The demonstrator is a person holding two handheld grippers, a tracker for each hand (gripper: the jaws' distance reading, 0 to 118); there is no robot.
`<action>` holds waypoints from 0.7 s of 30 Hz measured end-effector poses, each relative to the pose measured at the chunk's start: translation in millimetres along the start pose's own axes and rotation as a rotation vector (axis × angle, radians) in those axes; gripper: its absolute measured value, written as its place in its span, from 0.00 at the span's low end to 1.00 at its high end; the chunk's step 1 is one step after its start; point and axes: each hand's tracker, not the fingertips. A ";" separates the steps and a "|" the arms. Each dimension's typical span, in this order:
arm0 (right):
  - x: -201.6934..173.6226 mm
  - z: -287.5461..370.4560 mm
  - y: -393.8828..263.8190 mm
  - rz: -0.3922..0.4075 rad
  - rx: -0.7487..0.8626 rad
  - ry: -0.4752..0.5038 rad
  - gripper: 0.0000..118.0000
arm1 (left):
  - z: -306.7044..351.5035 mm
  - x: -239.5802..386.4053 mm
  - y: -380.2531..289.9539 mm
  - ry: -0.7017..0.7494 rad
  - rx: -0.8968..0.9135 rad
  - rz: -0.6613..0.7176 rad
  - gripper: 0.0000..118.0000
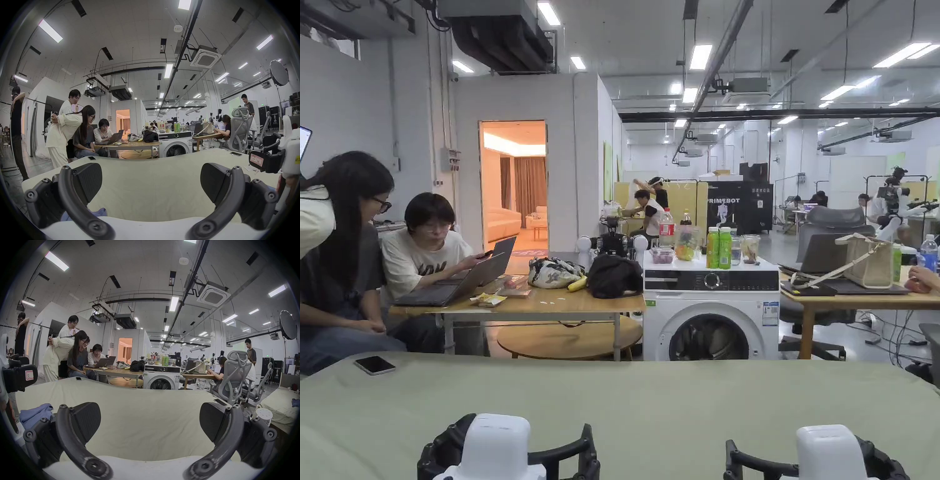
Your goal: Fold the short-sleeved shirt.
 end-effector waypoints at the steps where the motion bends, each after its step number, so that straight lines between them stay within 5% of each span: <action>1: -0.4 0.3 0.2 0.003 0.001 0.000 1.00 | -0.1 -0.5 0.1 0.001 0.000 0.002 1.00; 21: -9.6 4.7 -1.6 0.032 -0.007 0.057 1.00 | 3.4 -1.3 -3.3 -0.031 -0.001 0.001 1.00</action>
